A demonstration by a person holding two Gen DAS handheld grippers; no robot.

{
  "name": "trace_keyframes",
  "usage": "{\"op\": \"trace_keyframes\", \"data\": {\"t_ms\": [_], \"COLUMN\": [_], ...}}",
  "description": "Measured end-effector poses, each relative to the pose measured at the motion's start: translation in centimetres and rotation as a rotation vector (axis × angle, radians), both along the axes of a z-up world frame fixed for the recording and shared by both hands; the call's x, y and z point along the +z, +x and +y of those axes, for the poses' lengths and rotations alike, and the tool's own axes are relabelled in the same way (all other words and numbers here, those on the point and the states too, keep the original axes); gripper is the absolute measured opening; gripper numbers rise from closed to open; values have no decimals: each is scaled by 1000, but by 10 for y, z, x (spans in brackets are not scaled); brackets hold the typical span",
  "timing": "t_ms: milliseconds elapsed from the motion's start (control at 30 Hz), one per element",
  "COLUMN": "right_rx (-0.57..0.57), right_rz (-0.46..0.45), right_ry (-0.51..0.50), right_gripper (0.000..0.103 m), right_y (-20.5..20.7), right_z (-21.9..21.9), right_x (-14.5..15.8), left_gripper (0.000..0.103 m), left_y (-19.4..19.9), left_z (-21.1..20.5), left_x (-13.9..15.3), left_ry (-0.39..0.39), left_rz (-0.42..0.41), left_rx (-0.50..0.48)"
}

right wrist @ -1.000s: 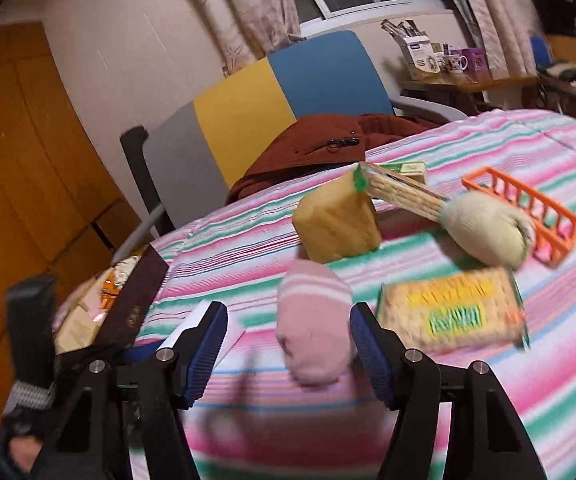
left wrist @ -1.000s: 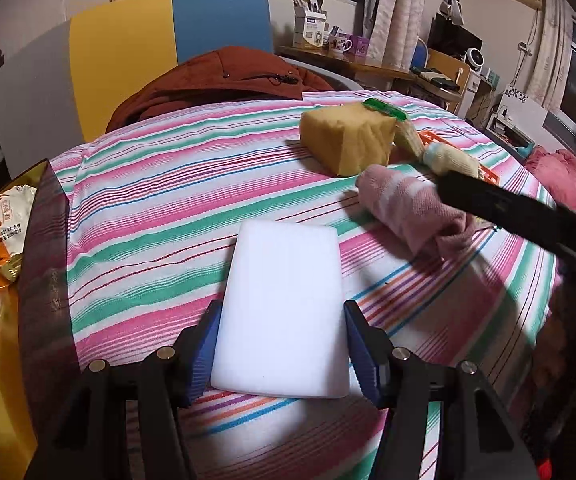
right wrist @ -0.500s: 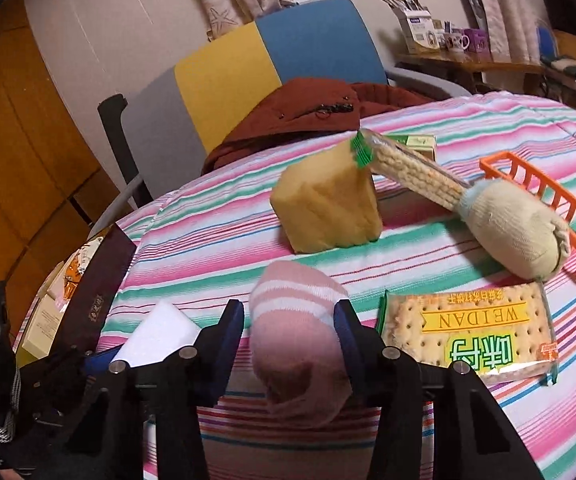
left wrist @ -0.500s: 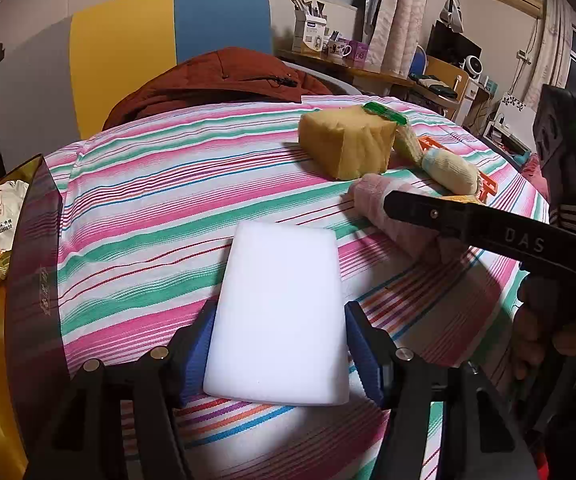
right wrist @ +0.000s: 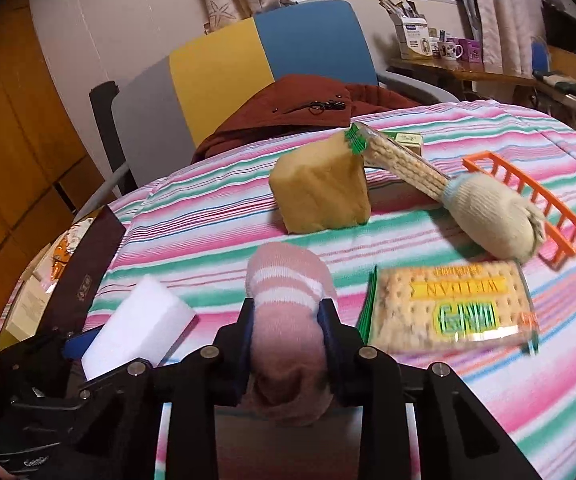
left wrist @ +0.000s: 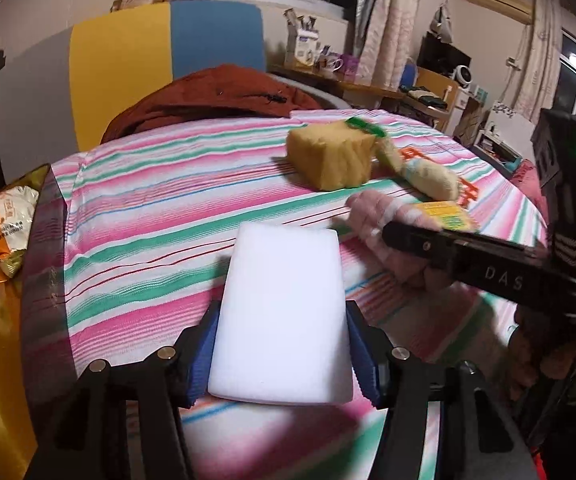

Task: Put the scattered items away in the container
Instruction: 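Carry the foam block and pink sock into the gold tray and release both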

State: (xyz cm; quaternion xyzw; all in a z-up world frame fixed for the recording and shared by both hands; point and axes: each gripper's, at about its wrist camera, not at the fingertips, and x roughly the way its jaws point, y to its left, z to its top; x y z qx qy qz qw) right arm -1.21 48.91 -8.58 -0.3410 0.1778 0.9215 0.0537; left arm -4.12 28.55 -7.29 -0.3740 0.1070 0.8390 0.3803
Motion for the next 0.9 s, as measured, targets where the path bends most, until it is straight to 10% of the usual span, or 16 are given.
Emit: {"op": "trace_keyframes", "data": {"t_ms": [400, 900], "right_rx": [35, 304], "right_rz": [75, 140], "right_ry": [-71, -65], "right_gripper": [30, 30], "right_y": [39, -13], "right_z": [-35, -154], "right_x": [23, 75], "left_gripper": [59, 59], "left_y": [39, -2], "left_z": [-47, -183], "left_x": [43, 63], "left_ry": [121, 160], "left_rz": [33, 56], "left_rx": [-11, 298]}}
